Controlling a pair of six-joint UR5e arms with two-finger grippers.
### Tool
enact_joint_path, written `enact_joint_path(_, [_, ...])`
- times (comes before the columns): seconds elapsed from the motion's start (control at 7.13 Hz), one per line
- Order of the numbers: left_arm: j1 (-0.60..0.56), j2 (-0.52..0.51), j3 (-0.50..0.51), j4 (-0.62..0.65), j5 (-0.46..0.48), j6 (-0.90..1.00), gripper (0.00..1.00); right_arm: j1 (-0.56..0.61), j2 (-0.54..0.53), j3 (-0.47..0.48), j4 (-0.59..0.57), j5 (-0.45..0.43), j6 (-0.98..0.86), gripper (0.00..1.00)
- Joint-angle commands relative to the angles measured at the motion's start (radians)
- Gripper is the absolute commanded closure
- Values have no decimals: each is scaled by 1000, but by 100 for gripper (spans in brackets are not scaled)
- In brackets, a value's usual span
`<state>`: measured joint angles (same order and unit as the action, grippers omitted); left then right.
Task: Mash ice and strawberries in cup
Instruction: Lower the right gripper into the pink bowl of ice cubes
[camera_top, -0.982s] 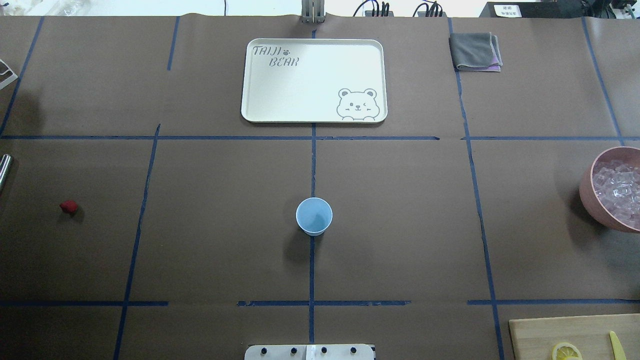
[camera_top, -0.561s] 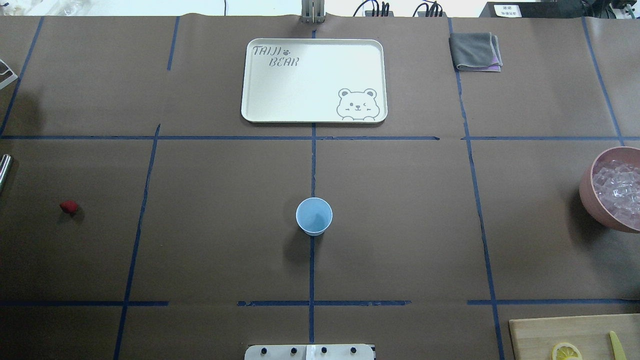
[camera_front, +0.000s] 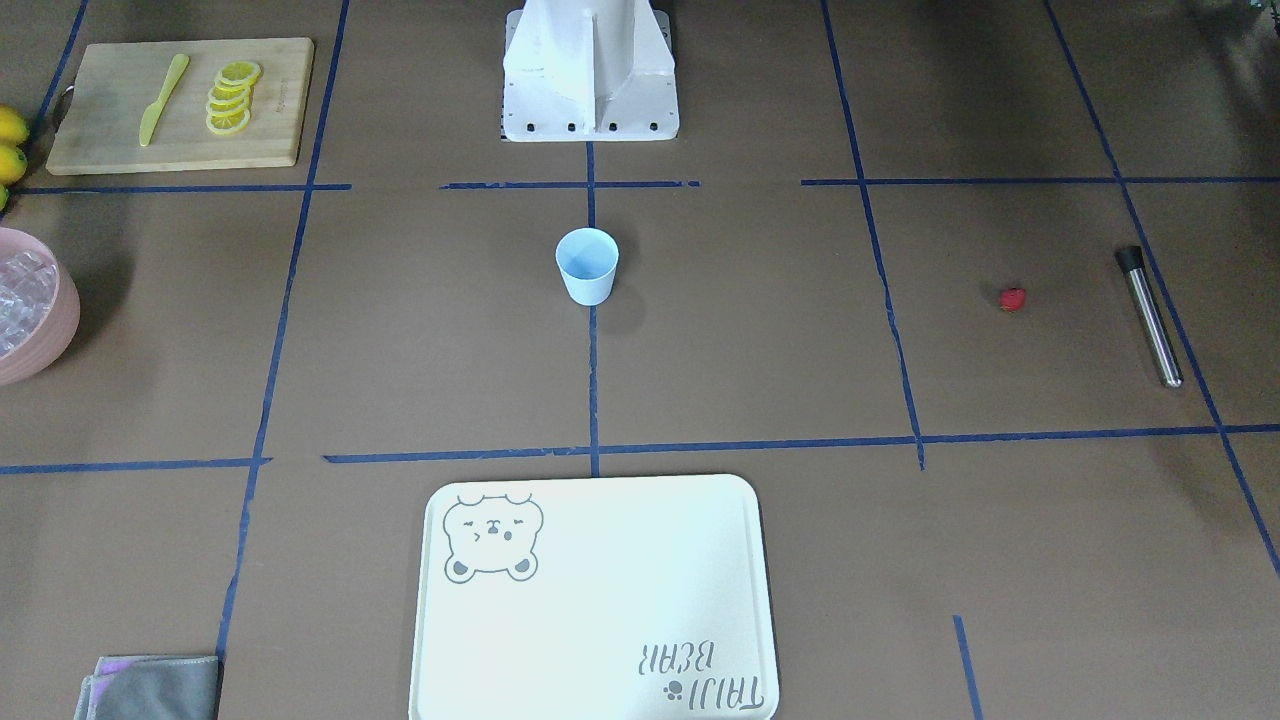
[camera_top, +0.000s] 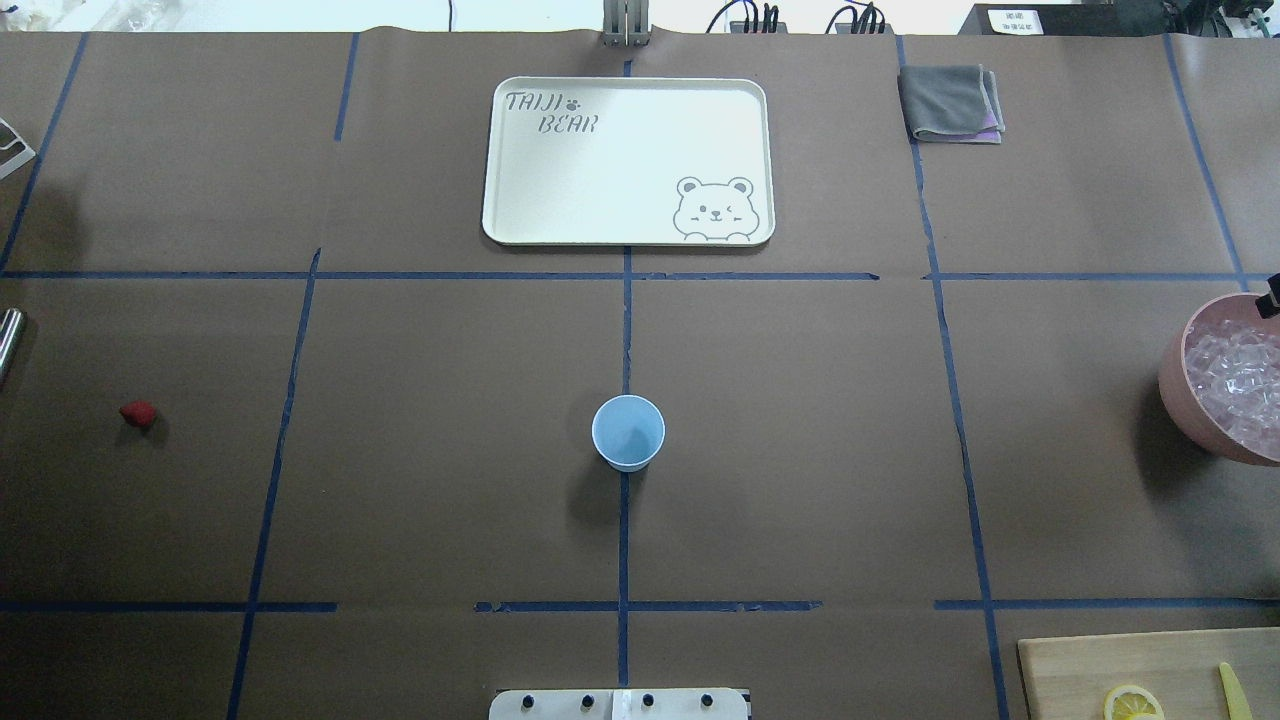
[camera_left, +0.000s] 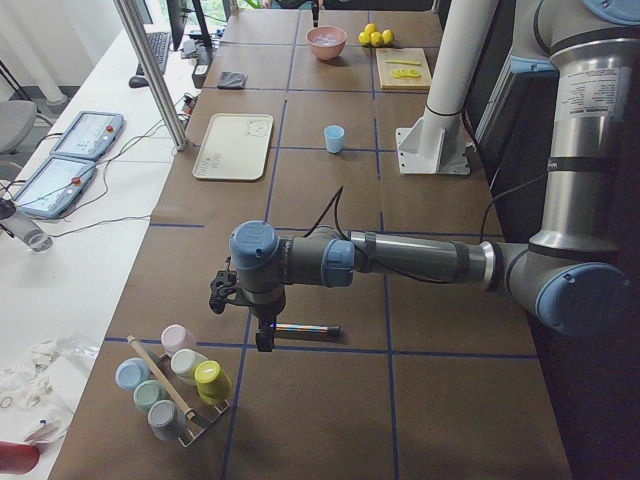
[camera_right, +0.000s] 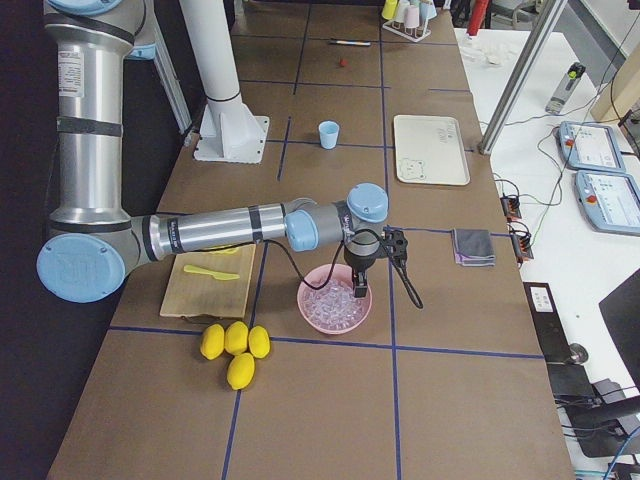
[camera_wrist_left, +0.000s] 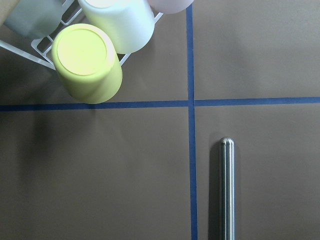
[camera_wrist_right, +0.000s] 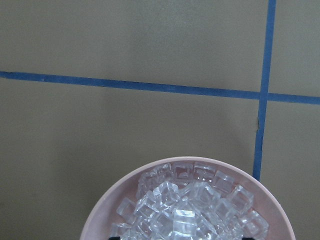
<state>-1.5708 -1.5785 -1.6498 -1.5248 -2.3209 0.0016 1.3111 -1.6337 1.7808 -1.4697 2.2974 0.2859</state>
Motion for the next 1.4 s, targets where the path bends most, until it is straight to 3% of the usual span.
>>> enact_joint_path(0.0, [0,0,-1,0,0,0,0,-25,2,-10,2,-1,21,21])
enact_joint_path(0.56, [0,2,-8,0,0,0,0,-49,23,-66,2,-1,21,28])
enact_joint_path(1.26, [0,0,-21,0,-2,-12,0,-85,29,-101,0,-24,21,29])
